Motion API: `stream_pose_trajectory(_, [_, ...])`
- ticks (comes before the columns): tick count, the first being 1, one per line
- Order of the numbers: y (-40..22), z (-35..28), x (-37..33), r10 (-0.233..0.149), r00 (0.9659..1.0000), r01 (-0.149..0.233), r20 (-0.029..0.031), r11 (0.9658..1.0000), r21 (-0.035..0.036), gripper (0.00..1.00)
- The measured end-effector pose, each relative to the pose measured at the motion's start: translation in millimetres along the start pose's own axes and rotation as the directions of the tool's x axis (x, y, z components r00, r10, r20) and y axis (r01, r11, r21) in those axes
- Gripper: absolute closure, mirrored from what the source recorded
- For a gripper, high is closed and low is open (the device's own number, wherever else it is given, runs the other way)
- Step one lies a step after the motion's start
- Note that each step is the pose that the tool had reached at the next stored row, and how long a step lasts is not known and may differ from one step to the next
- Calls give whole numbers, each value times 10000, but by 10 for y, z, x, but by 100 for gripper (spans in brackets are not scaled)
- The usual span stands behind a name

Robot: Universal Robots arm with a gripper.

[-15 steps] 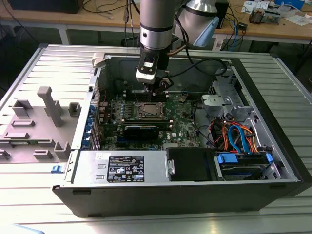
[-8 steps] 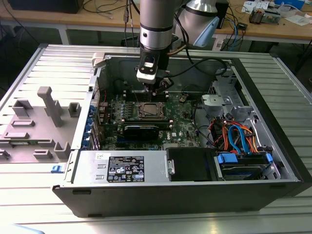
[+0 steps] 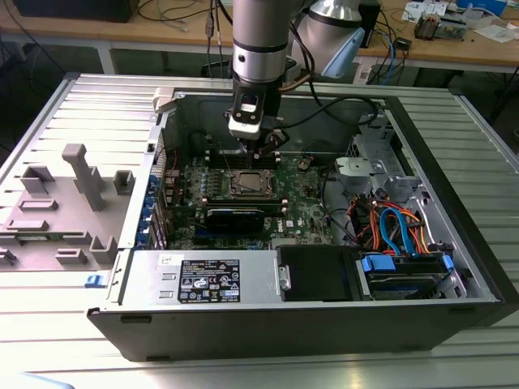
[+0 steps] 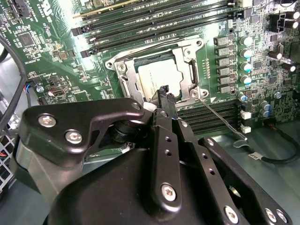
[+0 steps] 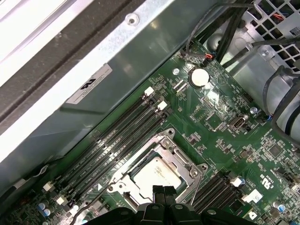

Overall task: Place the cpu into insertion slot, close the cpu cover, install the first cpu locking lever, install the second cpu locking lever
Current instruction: 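Install the first cpu locking lever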

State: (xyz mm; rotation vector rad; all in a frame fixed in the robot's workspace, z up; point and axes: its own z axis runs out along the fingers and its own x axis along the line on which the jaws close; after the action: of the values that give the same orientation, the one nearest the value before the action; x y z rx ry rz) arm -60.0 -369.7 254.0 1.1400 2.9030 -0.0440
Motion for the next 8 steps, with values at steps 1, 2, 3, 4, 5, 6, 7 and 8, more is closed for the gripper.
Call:
stream_pose_trajectory(1, [0,0,0,-16,10000,16,-1,10000,-2,89])
stream_pose_trajectory(2, [0,0,0,-51,10000,51,-3,10000,-6,89])
stream_pose_trajectory(3, [0,0,0,-94,10000,94,-4,10000,-10,89])
stream_pose_trajectory(4, [0,0,0,-127,9999,127,-5,9999,-12,89])
stream_pose_trajectory(5, [0,0,0,-175,9998,175,-5,9998,-14,89])
stream_pose_trajectory(6, [0,0,0,-220,9998,220,-4,9998,-16,89])
stream_pose_trajectory(7, [0,0,0,-239,9997,239,-5,9997,-17,89])
stream_pose_trajectory(8, [0,0,0,-256,9997,256,-4,9997,-19,89])
